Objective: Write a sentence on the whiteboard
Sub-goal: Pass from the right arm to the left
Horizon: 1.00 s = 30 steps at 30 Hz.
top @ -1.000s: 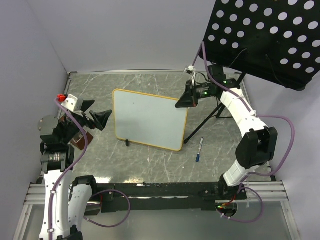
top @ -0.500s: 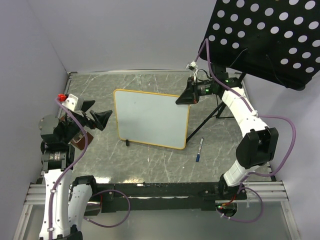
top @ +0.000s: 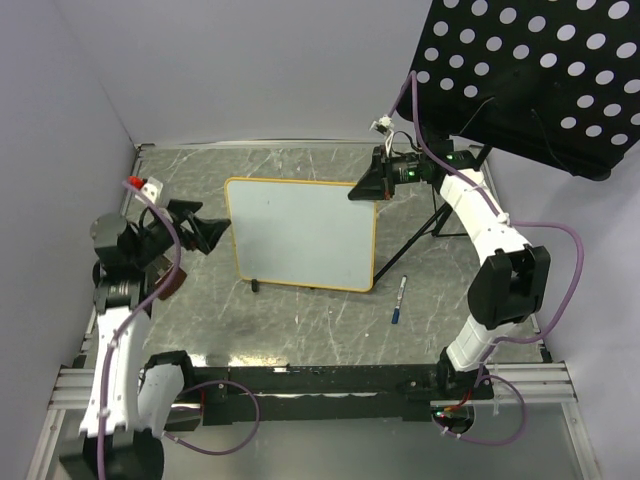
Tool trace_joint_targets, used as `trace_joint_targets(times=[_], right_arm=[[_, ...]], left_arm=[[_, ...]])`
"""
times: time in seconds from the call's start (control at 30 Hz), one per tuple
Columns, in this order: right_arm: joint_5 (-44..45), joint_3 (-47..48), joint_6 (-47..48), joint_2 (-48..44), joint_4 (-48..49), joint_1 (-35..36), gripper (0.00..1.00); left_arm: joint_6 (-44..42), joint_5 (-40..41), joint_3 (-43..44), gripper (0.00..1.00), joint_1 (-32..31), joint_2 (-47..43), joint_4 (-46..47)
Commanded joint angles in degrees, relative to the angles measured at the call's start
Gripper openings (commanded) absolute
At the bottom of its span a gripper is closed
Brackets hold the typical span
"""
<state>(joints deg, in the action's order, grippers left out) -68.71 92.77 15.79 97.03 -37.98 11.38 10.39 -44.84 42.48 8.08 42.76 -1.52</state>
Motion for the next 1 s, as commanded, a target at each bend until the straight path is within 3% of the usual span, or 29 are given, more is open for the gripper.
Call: trace_joint_targets(times=[0.0, 0.13, 0.37, 0.63, 0.83, 0.93, 0.97], right_arm=[[-4.86, 1.54, 1.70, 0.17, 7.04, 0.75, 0.00], [-5.91, 1.10, 1.96, 0.44, 7.83, 0.67, 0.00], [-7.05, 0.92, 3.02, 0.96, 7.74, 0.58, 0.00], [-7.49, 1.45, 4.25, 1.67, 6.42, 0.66, 0.00], [-7.49, 1.45, 3.81, 2.02, 6.77, 0.66, 0.00], [-7.32, 1.36, 3.81, 2.02, 6.60, 0.75, 0.00], [-7.23, 1.27, 3.81, 2.02, 6.51, 0.67, 0.00]], left_arm=[[4.29, -13.68, 2.07, 0.97, 4.40, 10.12, 12.50], [-0.19, -18.88, 7.96, 0.97, 4.84, 23.38, 10.66], [-8.71, -23.62, 17.45, 0.99, 5.72, 33.95, 1.89], [-17.33, -31.96, 21.59, 0.79, 5.46, 43.18, -4.45], [-31.11, -36.88, 27.91, 0.52, 2.39, 49.34, -19.63], [-45.42, -40.23, 33.88, 0.20, 2.03, 53.12, -35.70], [-49.81, -42.15, 37.55, 0.05, 2.12, 54.26, -40.36]])
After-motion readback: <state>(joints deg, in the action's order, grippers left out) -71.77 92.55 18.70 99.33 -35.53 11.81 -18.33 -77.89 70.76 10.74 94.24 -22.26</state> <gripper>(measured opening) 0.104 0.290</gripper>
